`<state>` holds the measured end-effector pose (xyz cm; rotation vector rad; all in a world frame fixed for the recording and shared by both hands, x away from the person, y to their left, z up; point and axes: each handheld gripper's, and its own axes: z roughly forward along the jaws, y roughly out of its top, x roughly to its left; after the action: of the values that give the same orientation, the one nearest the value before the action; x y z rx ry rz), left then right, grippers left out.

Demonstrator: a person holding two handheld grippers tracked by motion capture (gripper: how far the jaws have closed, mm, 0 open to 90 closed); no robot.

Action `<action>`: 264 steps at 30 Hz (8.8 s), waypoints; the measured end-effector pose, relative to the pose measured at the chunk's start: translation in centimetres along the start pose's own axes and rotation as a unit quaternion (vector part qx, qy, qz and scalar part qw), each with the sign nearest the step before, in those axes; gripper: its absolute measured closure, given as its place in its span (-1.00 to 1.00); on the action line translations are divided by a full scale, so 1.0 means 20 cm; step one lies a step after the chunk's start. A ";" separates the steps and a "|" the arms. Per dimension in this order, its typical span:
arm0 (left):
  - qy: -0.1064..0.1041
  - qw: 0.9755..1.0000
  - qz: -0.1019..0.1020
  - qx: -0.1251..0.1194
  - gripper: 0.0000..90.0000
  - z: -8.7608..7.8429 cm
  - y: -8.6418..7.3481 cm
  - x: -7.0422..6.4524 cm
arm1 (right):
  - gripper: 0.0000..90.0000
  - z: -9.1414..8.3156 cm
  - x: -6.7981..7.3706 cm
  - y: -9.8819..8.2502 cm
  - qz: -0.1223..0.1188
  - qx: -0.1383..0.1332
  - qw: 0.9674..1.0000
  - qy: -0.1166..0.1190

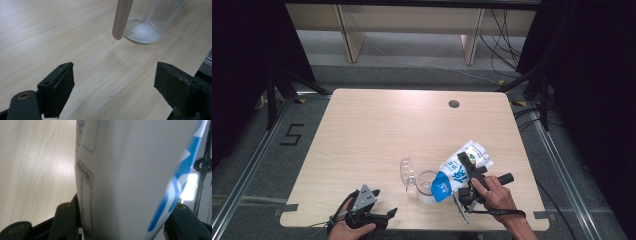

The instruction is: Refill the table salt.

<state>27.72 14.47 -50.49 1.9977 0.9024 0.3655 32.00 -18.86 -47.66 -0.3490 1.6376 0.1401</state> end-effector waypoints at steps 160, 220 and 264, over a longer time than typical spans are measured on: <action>0.003 1.000 0.001 0.000 -0.65 0.00 0.00 0.00 | 0.23 0.01 0.00 0.00 -0.041 -0.004 0.999 -0.021; 0.003 1.000 0.001 -0.001 -0.65 0.00 0.00 0.00 | 0.28 0.02 -0.03 -0.01 -0.080 0.003 0.997 -0.024; 0.007 1.000 0.011 0.008 -0.65 -0.01 0.00 0.01 | 0.38 0.02 -0.04 -0.01 -0.080 -0.002 0.997 -0.024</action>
<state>27.81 14.66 -50.37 2.0242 0.8961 0.3863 32.49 -18.77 -46.95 -0.4744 1.5560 0.0316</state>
